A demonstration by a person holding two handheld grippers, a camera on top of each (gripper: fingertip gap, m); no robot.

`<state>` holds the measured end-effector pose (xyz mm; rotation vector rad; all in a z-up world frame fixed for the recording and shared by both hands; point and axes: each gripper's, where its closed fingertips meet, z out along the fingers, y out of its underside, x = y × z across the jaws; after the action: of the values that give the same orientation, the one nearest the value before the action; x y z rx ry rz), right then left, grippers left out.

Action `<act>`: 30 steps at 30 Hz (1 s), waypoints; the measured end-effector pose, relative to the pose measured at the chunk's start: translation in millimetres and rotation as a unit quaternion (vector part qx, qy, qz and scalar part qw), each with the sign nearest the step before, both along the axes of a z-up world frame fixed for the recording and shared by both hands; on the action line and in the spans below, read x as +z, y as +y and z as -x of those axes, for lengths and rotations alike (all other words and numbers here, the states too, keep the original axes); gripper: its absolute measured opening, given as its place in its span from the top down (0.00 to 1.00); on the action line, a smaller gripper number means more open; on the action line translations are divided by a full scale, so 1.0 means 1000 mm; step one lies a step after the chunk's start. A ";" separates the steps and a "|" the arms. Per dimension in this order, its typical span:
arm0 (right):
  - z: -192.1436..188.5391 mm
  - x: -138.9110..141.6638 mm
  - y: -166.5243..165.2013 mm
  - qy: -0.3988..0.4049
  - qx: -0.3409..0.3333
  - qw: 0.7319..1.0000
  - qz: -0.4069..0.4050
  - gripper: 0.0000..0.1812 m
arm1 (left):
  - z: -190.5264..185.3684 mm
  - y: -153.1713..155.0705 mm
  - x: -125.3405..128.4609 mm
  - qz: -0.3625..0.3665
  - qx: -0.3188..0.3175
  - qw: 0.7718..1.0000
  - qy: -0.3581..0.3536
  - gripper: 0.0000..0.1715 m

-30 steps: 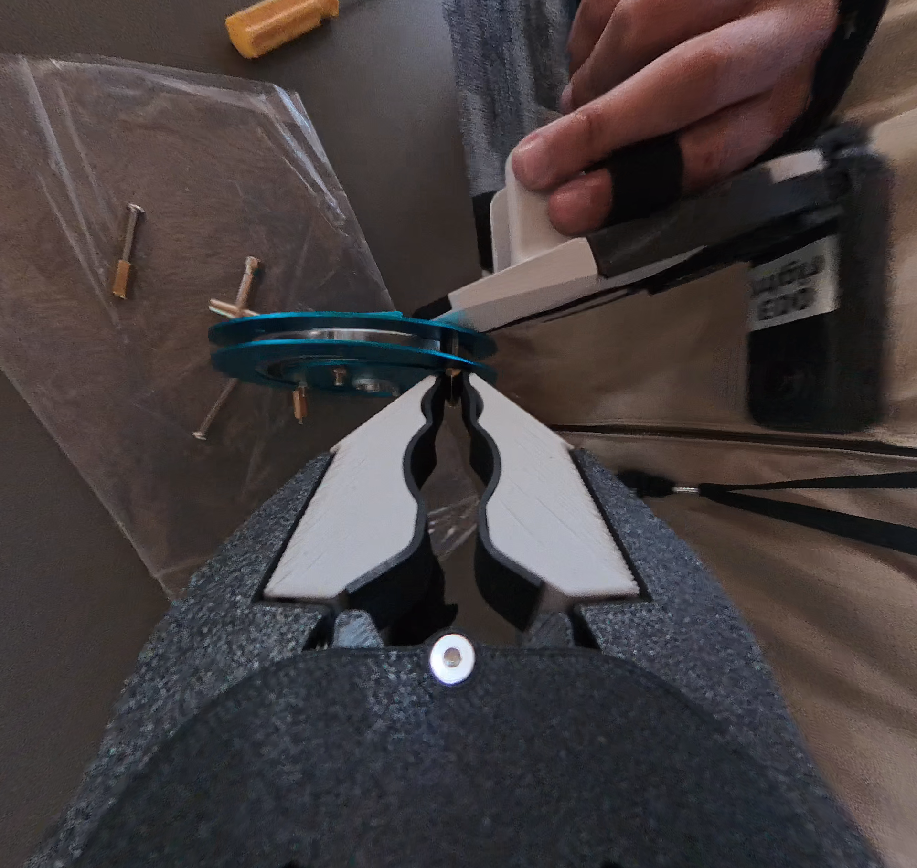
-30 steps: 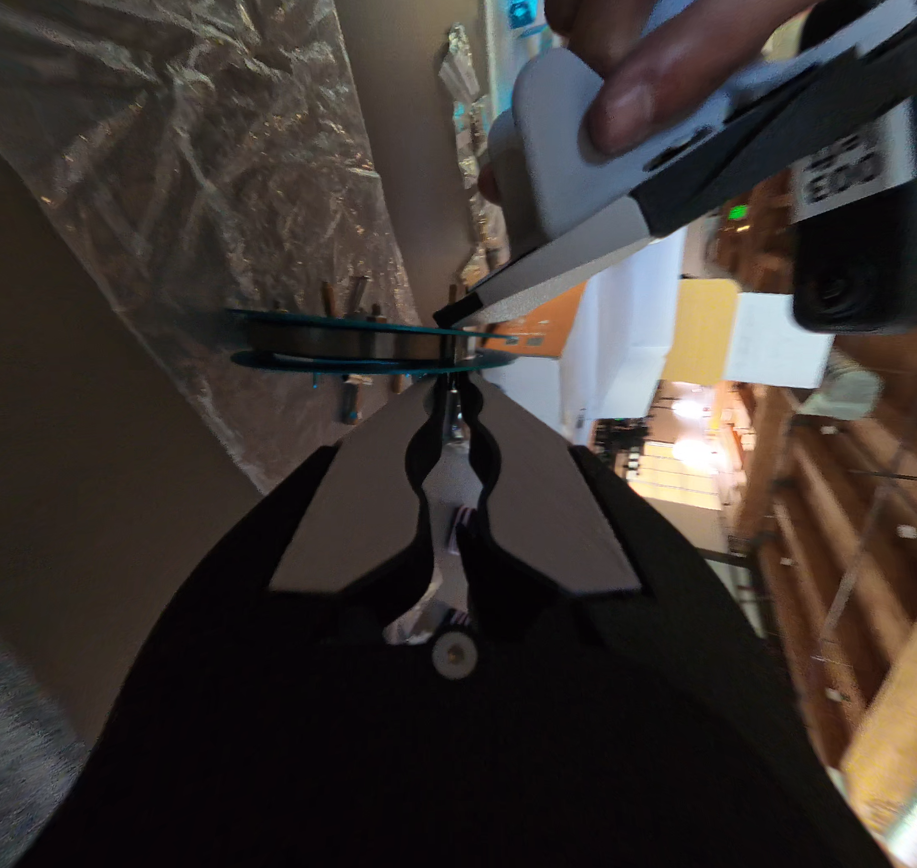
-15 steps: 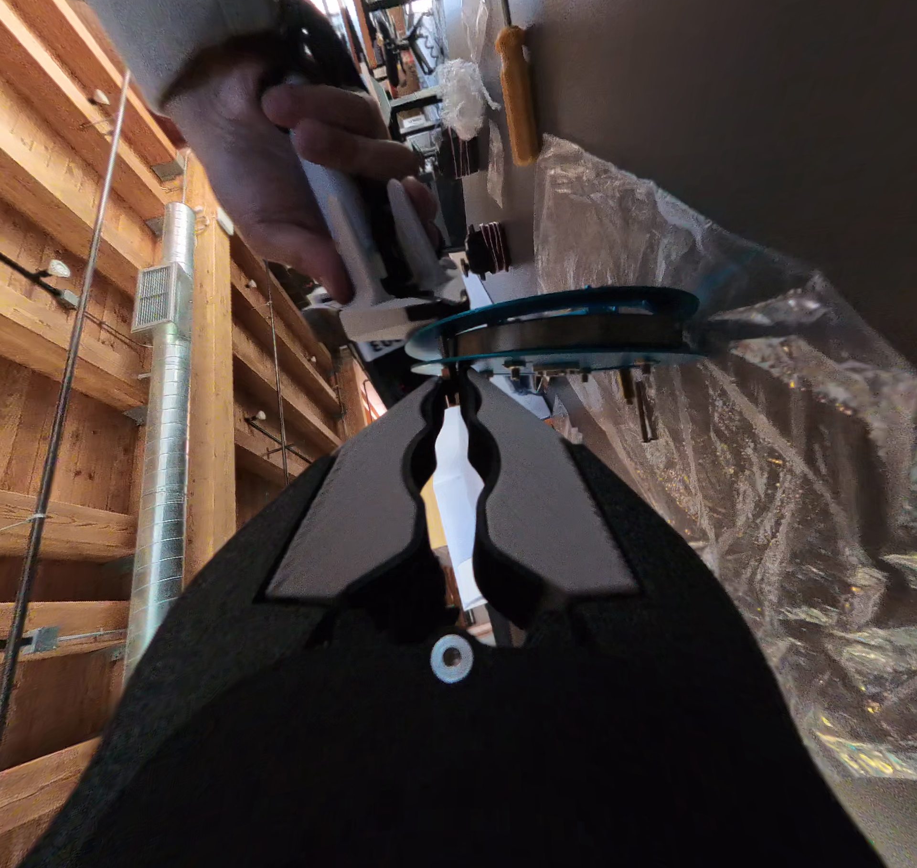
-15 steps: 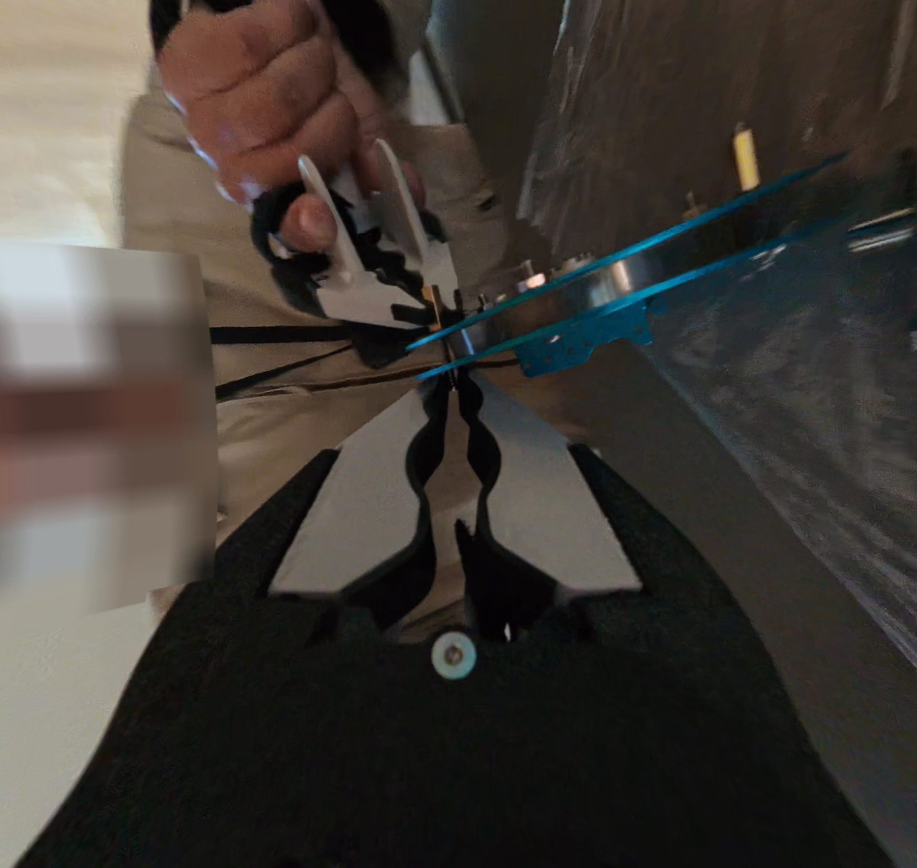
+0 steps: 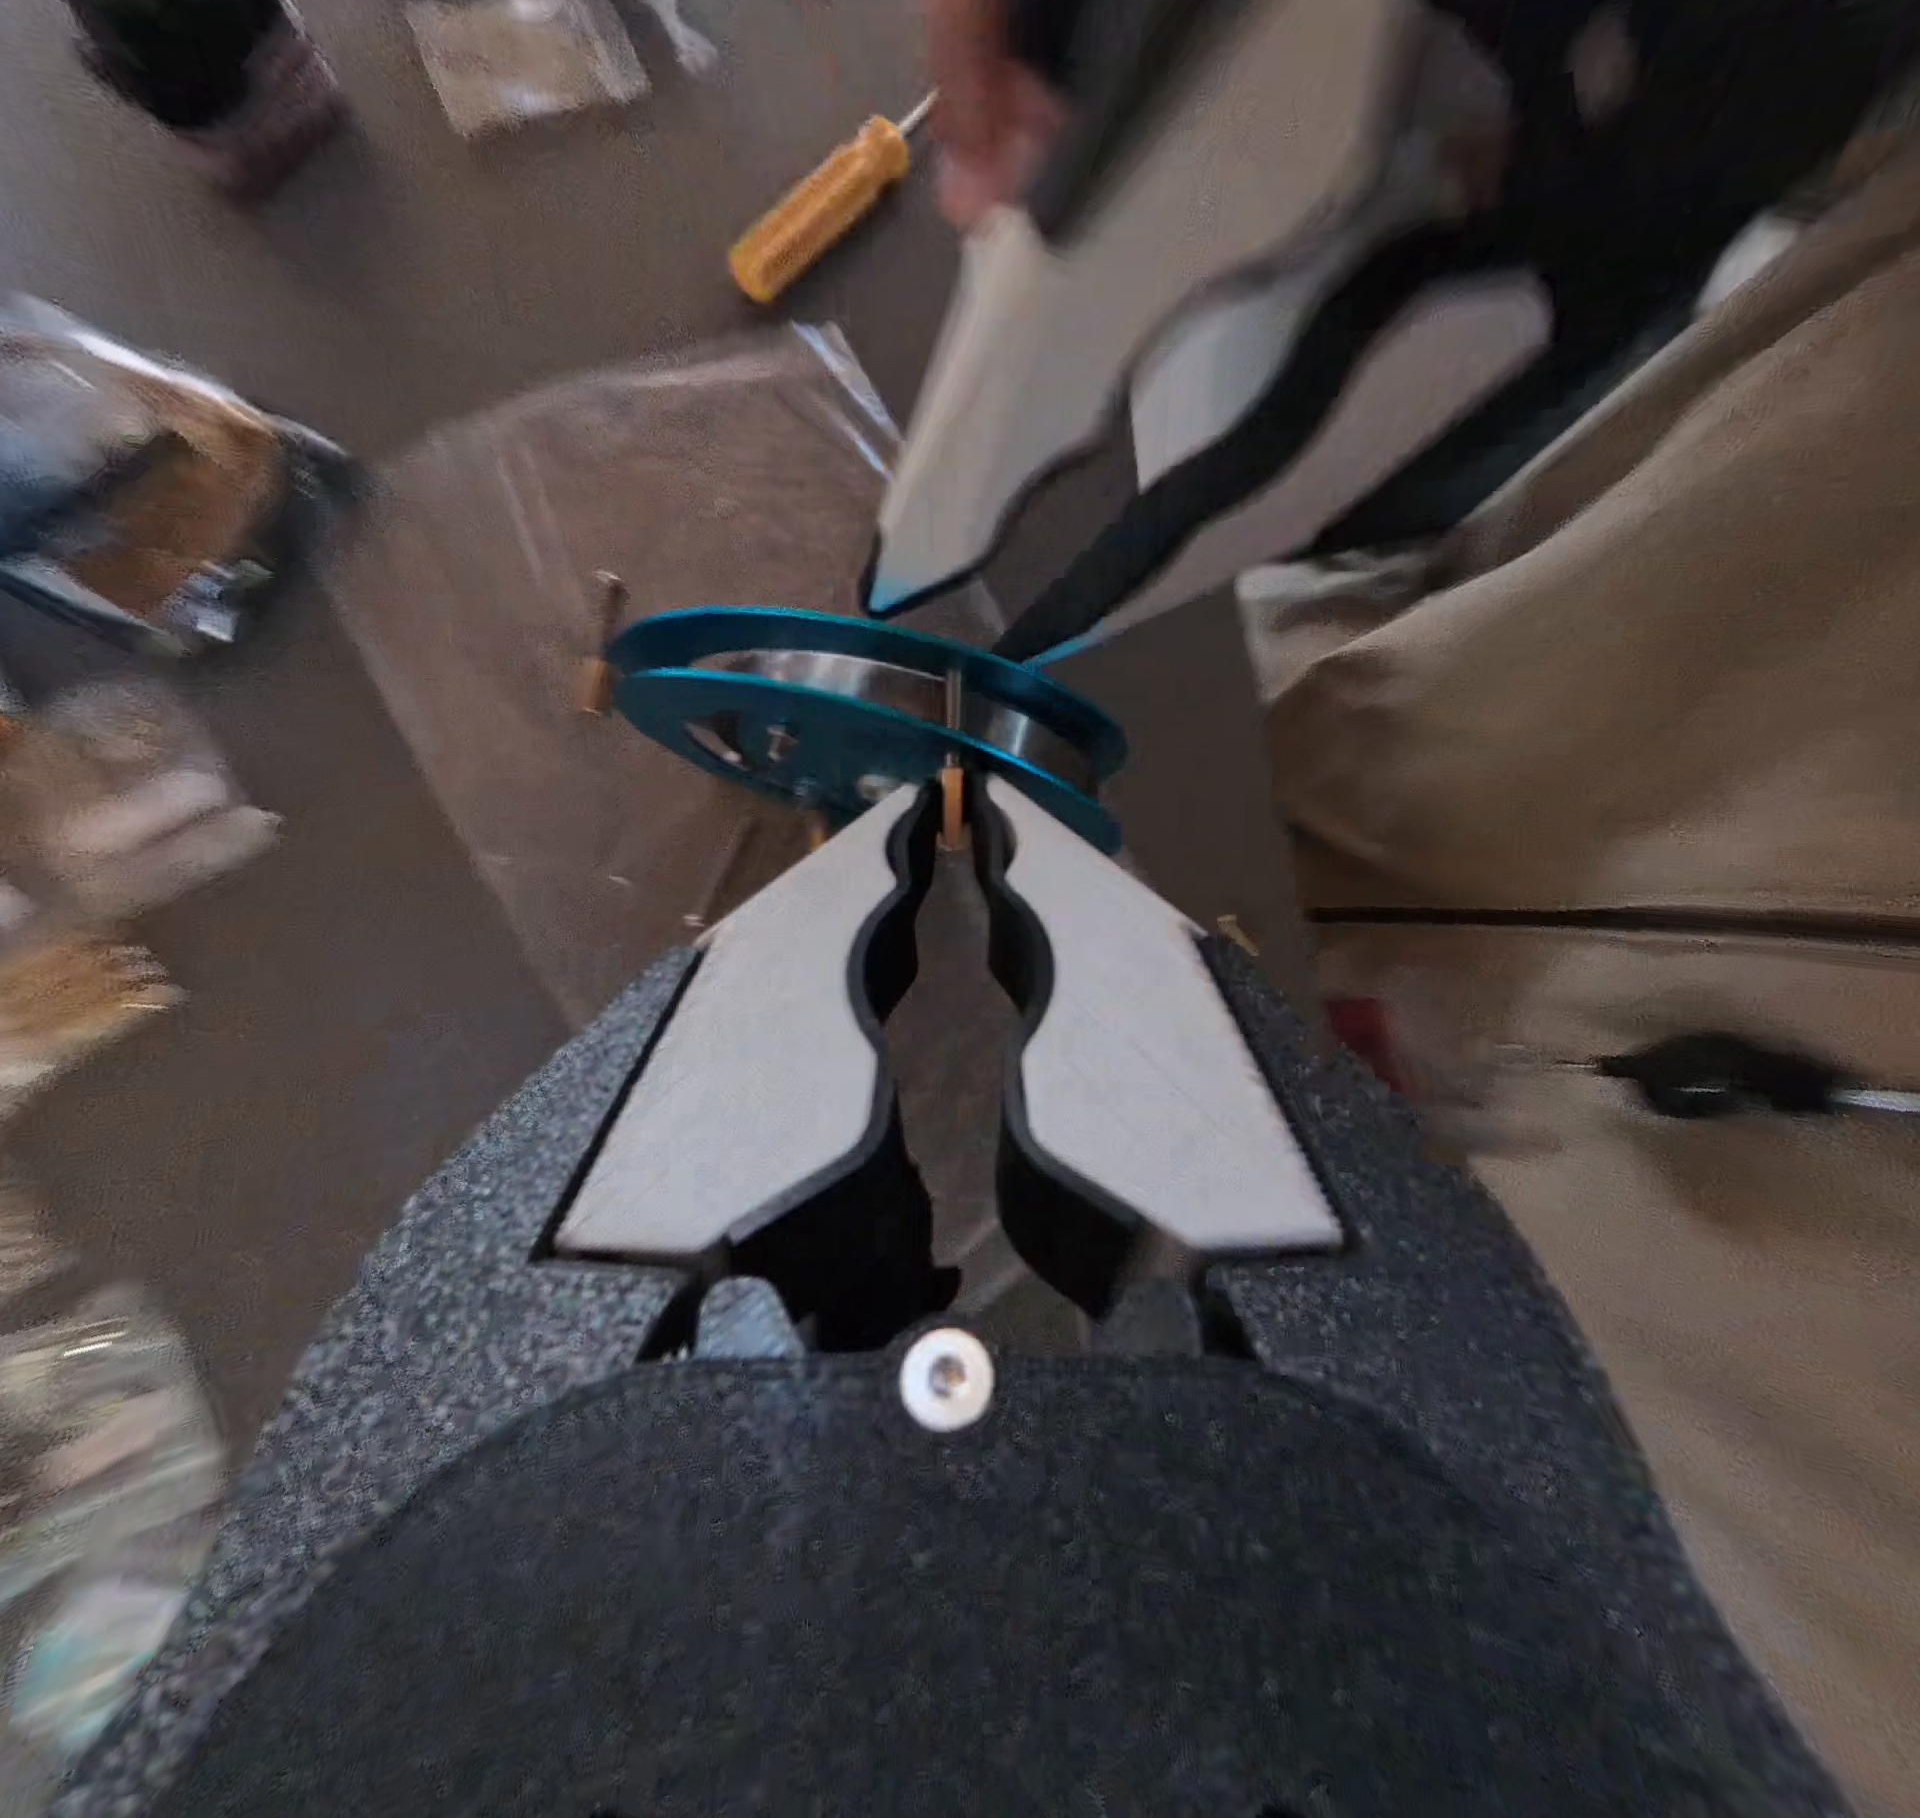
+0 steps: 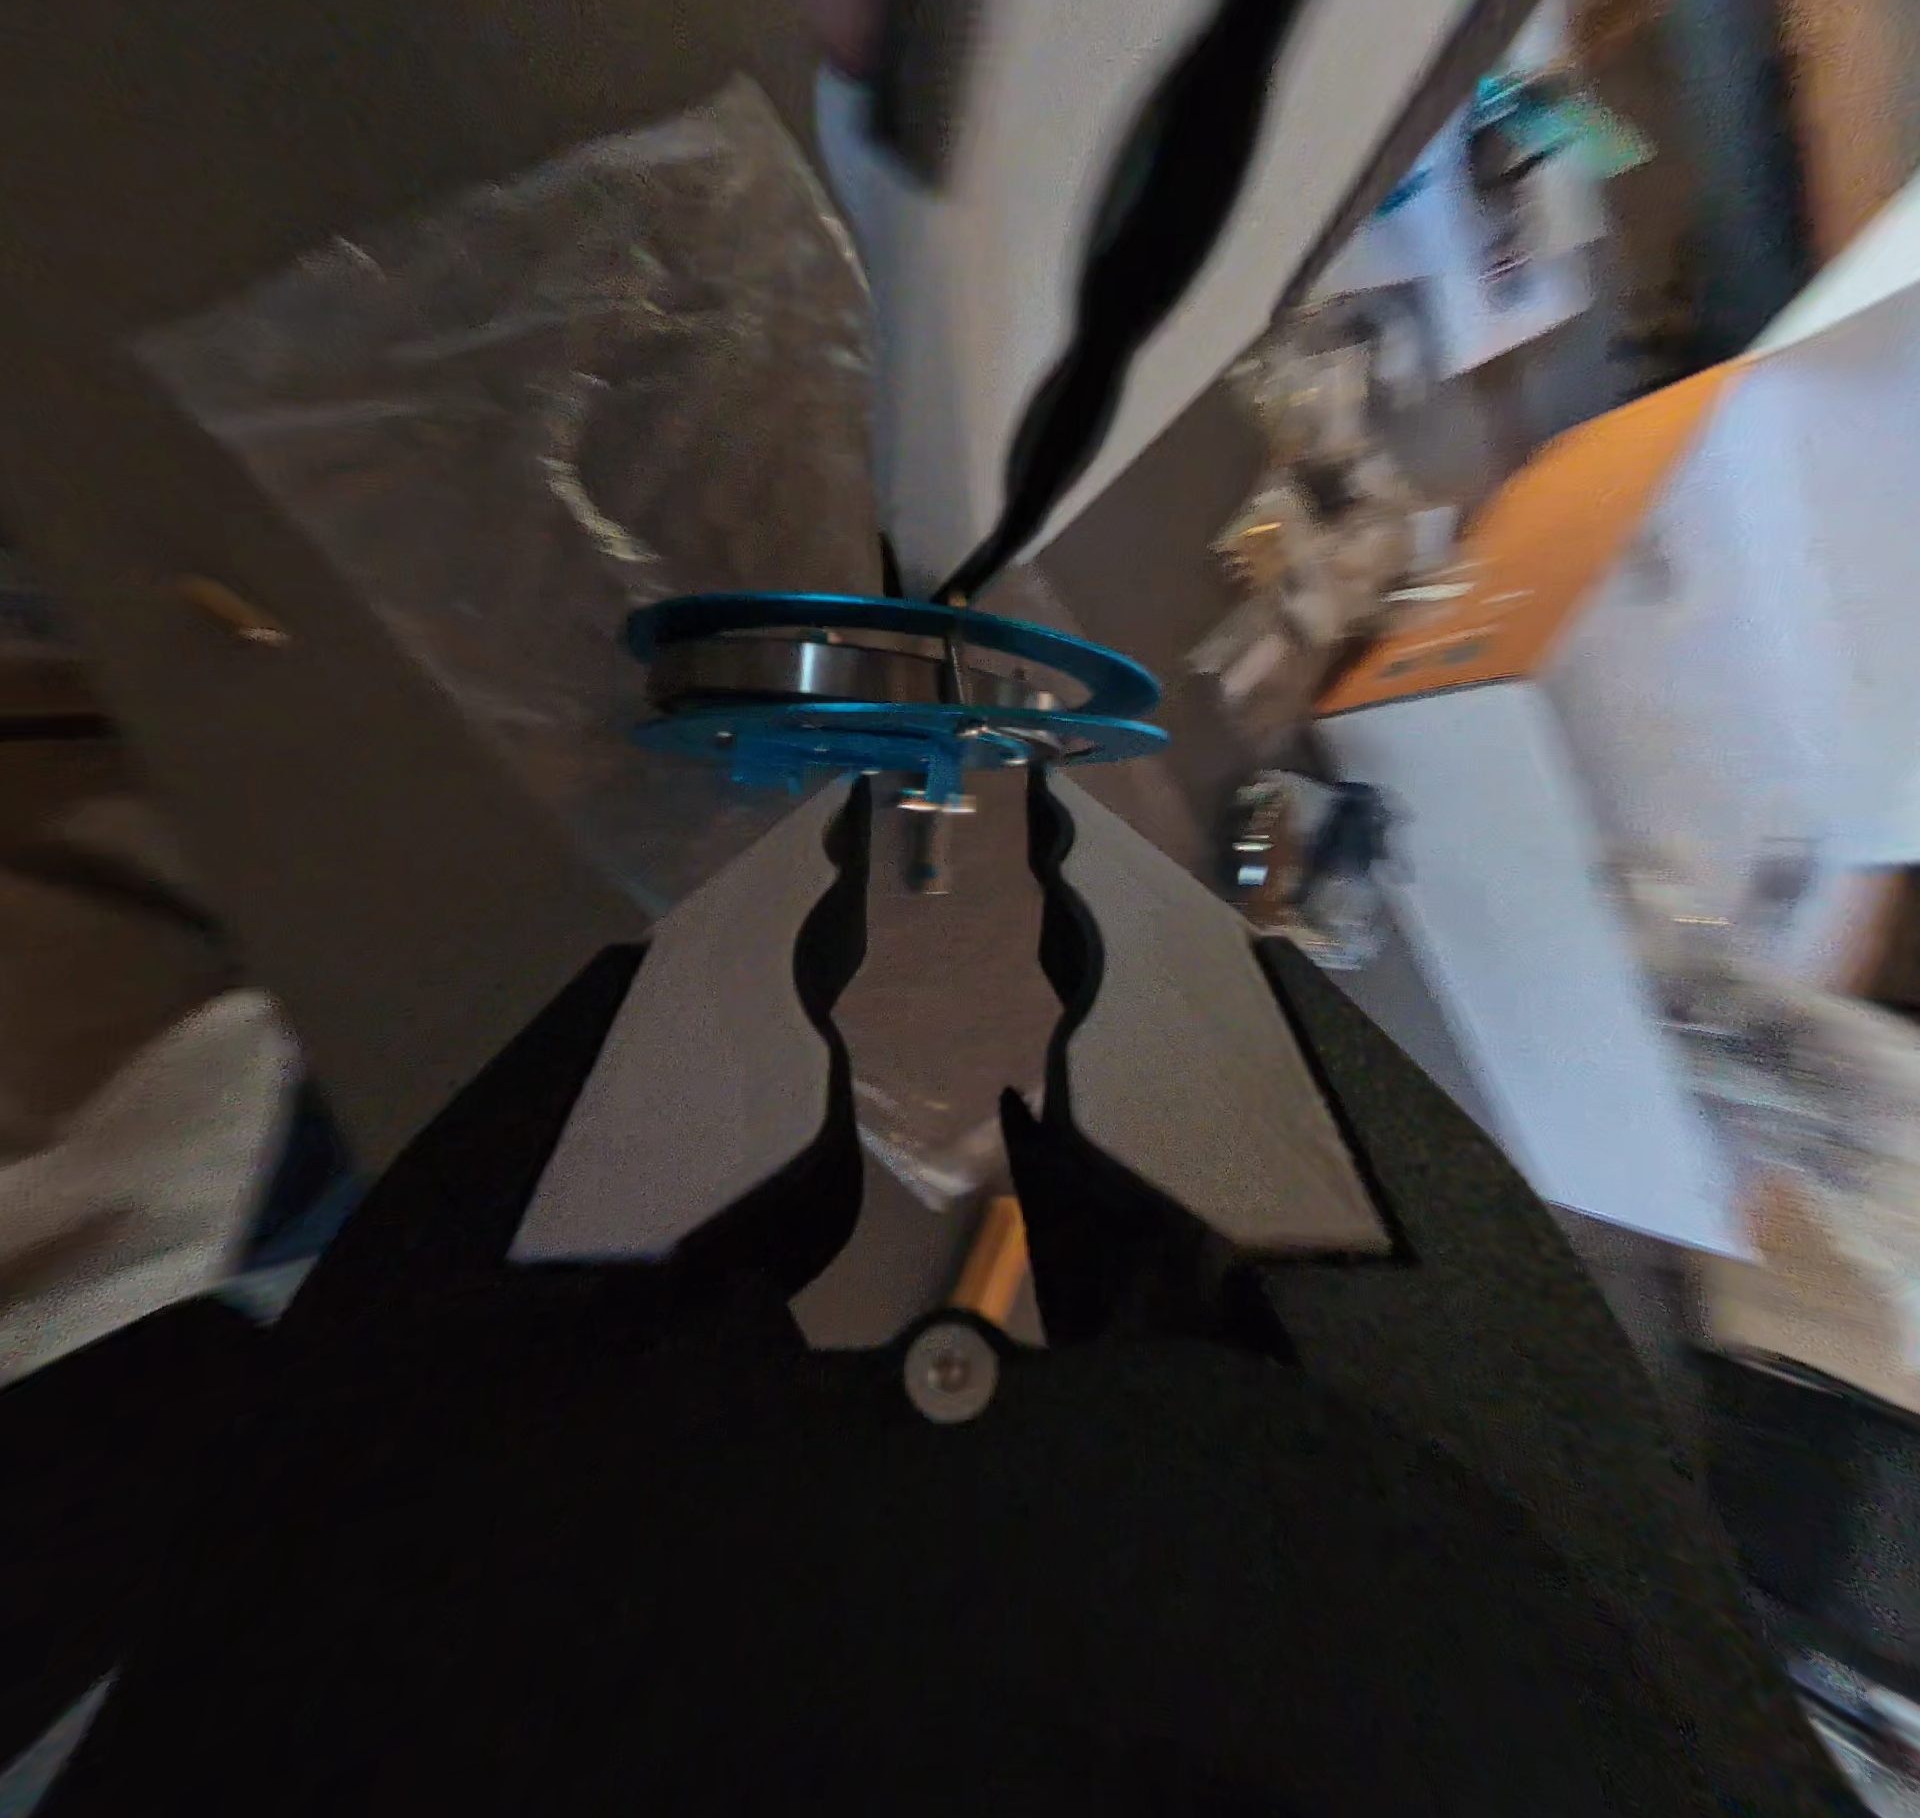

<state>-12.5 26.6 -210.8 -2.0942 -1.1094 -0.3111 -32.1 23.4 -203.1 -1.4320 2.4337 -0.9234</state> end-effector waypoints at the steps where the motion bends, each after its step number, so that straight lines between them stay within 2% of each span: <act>1: 0.000 0.000 0.001 -0.050 -0.001 0.997 -0.050 0.84 | 0.000 -0.001 0.000 0.046 0.009 0.998 0.033 0.97; 3: 0.000 0.005 0.005 -0.158 -0.002 0.976 -0.149 0.85 | 0.001 -0.005 0.001 0.127 0.015 0.988 0.091 0.97; 5: 0.002 0.013 0.010 -0.227 -0.007 0.947 -0.226 0.93 | 0.002 -0.008 0.001 0.176 0.009 0.975 0.132 0.97; 9: 0.000 0.011 0.012 -0.246 -0.013 0.939 -0.239 0.97 | 0.000 -0.008 0.002 0.205 0.006 0.968 0.147 0.97; 12: 0.001 0.010 0.010 -0.250 -0.011 0.941 -0.230 0.98 | 0.000 -0.009 0.001 0.183 -0.003 0.975 0.127 0.97; 14: 0.001 0.009 0.008 -0.222 -0.010 0.957 -0.185 0.99 | 0.000 -0.011 0.000 0.097 -0.036 0.993 0.062 0.98; 16: 0.001 0.007 0.004 -0.131 -0.002 0.987 -0.091 0.99 | -0.002 -0.012 -0.001 -0.040 -0.082 0.995 -0.030 0.98; 18: 0.002 0.006 -0.004 -0.001 0.010 1.000 0.021 0.99 | 0.000 -0.016 -0.004 -0.182 -0.128 0.967 -0.120 0.98; 20: 0.005 0.005 -0.014 0.132 0.024 0.980 0.144 0.99 | 0.002 -0.022 -0.007 -0.300 -0.155 0.921 -0.195 0.98; 21: 0.006 0.005 -0.019 0.203 0.018 0.956 0.212 0.99 | 0.001 -0.022 -0.007 -0.365 -0.164 0.886 -0.234 0.98; 22: 0.008 0.005 -0.024 0.271 0.008 0.920 0.283 0.99 | -0.001 -0.020 -0.006 -0.435 -0.169 0.843 -0.267 0.98; 23: 0.012 0.006 -0.030 0.335 -0.004 0.870 0.363 0.99 | -0.003 -0.021 -0.006 -0.507 -0.183 0.787 -0.301 0.98; 24: 0.016 0.006 -0.040 0.396 -0.023 0.797 0.456 0.99 | -0.005 -0.023 -0.005 -0.575 -0.197 0.719 -0.337 0.99; 25: 0.020 0.009 -0.046 0.454 -0.046 0.709 0.538 0.99 | -0.007 -0.023 -0.004 -0.628 -0.200 0.659 -0.361 0.99; 26: 0.021 0.009 -0.048 0.496 -0.062 0.634 0.590 0.99 | -0.008 -0.021 -0.004 -0.653 -0.192 0.629 -0.375 0.99; 27: 0.021 0.008 -0.048 0.523 -0.072 0.578 0.623 0.99 | -0.008 -0.020 -0.005 -0.657 -0.186 0.622 -0.383 0.98; 28: 0.023 0.007 -0.048 0.532 -0.068 0.555 0.635 0.98 | -0.006 -0.019 -0.006 -0.651 -0.181 0.630 -0.383 0.98; 29: 0.024 0.005 -0.048 0.529 -0.062 0.560 0.634 0.98 | -0.005 -0.020 -0.007 -0.638 -0.173 0.649 -0.377 0.98; 30: 0.025 0.003 -0.049 0.516 -0.054 0.582 0.626 0.98 | -0.003 -0.021 -0.008 -0.622 -0.168 0.668 -0.372 0.98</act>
<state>-37.6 -22.3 -208.2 -2.6164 -0.3108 1.9898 -29.4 2.5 -211.3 -0.0363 1.8189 0.2496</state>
